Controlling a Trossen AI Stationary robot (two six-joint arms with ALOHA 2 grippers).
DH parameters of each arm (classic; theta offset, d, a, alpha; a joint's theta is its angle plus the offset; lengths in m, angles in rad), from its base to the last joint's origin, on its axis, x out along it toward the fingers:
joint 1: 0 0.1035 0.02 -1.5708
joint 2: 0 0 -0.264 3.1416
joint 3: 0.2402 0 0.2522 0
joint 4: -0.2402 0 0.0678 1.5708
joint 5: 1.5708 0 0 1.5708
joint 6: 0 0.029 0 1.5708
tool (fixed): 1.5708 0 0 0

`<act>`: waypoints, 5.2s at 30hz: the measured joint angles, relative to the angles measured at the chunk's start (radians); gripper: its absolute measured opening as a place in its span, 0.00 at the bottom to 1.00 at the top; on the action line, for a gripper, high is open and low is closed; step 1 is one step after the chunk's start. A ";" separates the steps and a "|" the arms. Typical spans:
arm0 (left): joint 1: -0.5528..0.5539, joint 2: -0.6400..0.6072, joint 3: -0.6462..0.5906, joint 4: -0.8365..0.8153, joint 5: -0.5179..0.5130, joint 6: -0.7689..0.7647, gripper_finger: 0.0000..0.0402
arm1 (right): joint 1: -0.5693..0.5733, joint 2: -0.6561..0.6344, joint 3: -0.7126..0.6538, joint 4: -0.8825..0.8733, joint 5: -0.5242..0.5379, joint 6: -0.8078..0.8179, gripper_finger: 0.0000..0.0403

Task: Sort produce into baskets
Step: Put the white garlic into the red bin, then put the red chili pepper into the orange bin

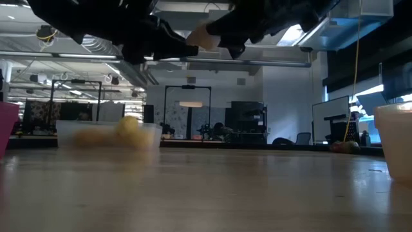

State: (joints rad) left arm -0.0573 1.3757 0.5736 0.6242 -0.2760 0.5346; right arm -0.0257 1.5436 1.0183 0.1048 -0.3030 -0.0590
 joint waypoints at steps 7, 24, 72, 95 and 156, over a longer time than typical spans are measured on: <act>-0.002 -0.001 0.003 -0.042 0.004 0.030 0.42 | -0.001 -0.004 0.000 0.031 0.000 0.044 0.29; -0.054 -0.001 0.003 -0.044 0.004 0.174 0.30 | -0.001 0.015 -0.001 0.025 0.058 0.133 0.29; -0.180 -0.342 0.001 -0.659 -0.010 -0.558 0.08 | -0.001 -0.129 0.000 -0.413 0.529 -0.001 0.63; -0.685 -0.153 0.323 -1.209 -0.183 -1.110 0.08 | -0.001 -0.090 -0.001 -0.474 0.513 0.002 0.63; -0.381 -0.231 0.187 -1.199 -0.498 -1.135 0.52 | -0.115 -0.092 0.000 -0.937 0.900 0.245 0.63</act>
State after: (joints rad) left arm -0.4383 1.1450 0.7610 -0.5745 -0.7735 -0.6007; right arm -0.1411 1.4521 1.0180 -0.8318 0.5966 0.1860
